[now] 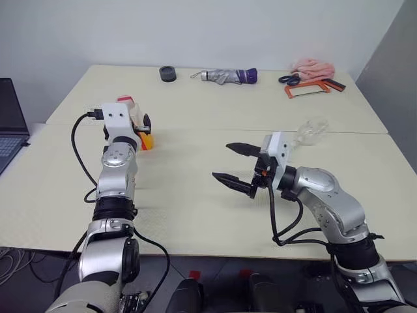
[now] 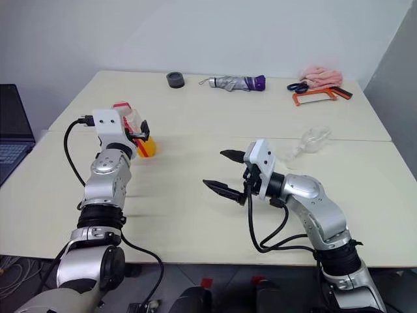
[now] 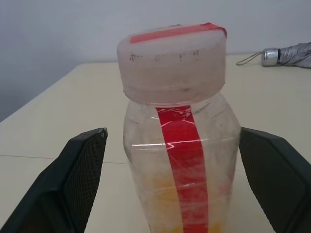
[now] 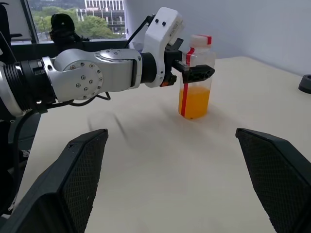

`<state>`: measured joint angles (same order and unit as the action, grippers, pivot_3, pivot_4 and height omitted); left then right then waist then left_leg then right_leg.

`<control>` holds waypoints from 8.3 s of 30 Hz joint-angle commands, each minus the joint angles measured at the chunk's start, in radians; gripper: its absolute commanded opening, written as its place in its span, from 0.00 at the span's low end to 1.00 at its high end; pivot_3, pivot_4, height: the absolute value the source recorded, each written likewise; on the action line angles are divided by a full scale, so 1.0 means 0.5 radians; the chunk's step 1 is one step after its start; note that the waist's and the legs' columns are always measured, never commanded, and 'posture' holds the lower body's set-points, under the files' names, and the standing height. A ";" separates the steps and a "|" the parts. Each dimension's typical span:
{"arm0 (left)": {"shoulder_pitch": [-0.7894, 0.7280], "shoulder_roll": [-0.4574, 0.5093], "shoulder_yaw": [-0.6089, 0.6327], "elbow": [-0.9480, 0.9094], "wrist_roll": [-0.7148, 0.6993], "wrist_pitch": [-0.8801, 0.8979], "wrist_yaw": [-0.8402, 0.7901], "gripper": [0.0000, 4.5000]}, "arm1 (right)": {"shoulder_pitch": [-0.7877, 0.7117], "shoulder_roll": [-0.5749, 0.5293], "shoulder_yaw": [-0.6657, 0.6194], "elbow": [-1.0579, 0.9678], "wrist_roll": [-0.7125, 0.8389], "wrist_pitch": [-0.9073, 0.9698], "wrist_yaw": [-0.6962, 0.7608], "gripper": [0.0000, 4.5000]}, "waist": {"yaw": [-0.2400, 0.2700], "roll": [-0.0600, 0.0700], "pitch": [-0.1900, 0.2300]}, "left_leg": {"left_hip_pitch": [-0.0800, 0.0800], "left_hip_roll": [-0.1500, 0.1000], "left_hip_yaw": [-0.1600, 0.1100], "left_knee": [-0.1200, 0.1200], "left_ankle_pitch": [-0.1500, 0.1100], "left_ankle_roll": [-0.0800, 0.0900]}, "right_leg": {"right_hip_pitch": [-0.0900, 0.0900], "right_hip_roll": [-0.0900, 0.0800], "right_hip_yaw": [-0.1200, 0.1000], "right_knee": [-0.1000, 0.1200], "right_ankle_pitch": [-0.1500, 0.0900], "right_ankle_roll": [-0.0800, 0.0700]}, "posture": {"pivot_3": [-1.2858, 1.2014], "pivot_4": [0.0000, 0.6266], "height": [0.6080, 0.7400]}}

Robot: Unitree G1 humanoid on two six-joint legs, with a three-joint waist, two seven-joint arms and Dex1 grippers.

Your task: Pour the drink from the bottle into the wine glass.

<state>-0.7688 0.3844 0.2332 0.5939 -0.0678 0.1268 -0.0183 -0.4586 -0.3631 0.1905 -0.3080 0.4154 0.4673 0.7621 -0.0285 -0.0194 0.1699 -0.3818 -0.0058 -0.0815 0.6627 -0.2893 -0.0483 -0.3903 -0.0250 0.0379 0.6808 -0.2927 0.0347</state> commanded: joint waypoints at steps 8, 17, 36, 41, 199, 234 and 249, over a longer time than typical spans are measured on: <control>-0.134 0.071 0.000 0.110 0.001 -0.102 -0.072 0.99 | -0.047 0.035 0.011 -0.037 -0.011 -0.021 -0.009 1.00 | 0.000 0.000 0.000 | 0.000 0.000 0.000 0.000 0.000 0.000 | -0.001 0.000 0.000 0.000 0.000 0.000 | 0.52 0.24 1.00; -0.188 0.084 -0.002 0.207 0.012 -0.138 -0.076 0.99 | -0.042 0.042 0.010 -0.040 -0.021 -0.021 -0.012 1.00 | -0.001 0.000 0.000 | 0.000 -0.001 0.000 0.000 0.000 0.000 | -0.001 0.000 0.000 0.000 0.000 0.000 | 0.52 0.24 1.00; -0.082 0.051 -0.051 0.071 -0.039 -0.255 -0.310 0.42 | -0.004 0.018 -0.009 -0.100 -0.019 -0.035 -0.008 1.00 | -0.002 0.000 0.000 | -0.001 0.000 0.000 0.000 0.000 0.000 | -0.001 0.000 0.000 0.000 0.000 0.000 | 0.52 0.24 1.00; 0.142 -0.048 -0.164 -0.410 -0.371 -0.101 -0.918 0.41 | 0.109 -0.108 -0.197 -0.271 0.075 0.052 -0.050 1.00 | 0.006 0.000 0.000 | -0.005 0.001 -0.001 -0.001 0.001 -0.003 | -0.002 -0.005 -0.001 0.000 0.000 0.000 | 0.52 0.24 1.00; -0.158 -0.059 -0.678 -0.340 -0.426 -0.073 -2.483 0.40 | 0.001 0.441 0.060 -0.536 -0.333 0.494 -1.129 0.41 | -0.053 0.002 0.001 | -0.033 -0.002 -0.002 0.029 -0.001 0.006 | -0.032 0.004 0.005 0.034 0.000 0.000 | 0.52 0.24 1.00; -0.127 0.089 -0.674 -0.515 -0.526 0.099 -2.734 0.40 | -0.240 0.022 -0.040 -0.360 -0.127 0.159 -0.416 0.88 | -0.056 0.003 0.003 | -0.033 -0.001 -0.002 0.030 -0.001 0.006 | -0.033 0.005 0.005 0.034 0.000 0.000 | 0.52 0.24 1.00; -0.143 0.107 -0.666 -0.463 -0.520 0.066 -2.761 0.40 | -0.154 -0.109 -0.185 -0.323 -0.210 0.150 -0.416 0.88 | -0.053 0.003 0.003 | -0.034 -0.001 -0.002 0.030 -0.001 0.007 | -0.033 0.004 0.005 0.033 0.000 0.000 | 0.52 0.24 1.00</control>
<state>-0.8171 0.4275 -0.1200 0.3785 -0.3107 0.1846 -1.3853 -0.5444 -0.3952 0.1706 -0.4426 0.3036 0.5384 0.5640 -0.0551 -0.0179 0.1711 -0.3987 -0.0064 -0.0827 0.6776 -0.2899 -0.0450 -0.4066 -0.0232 0.0404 0.6975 -0.2928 0.0345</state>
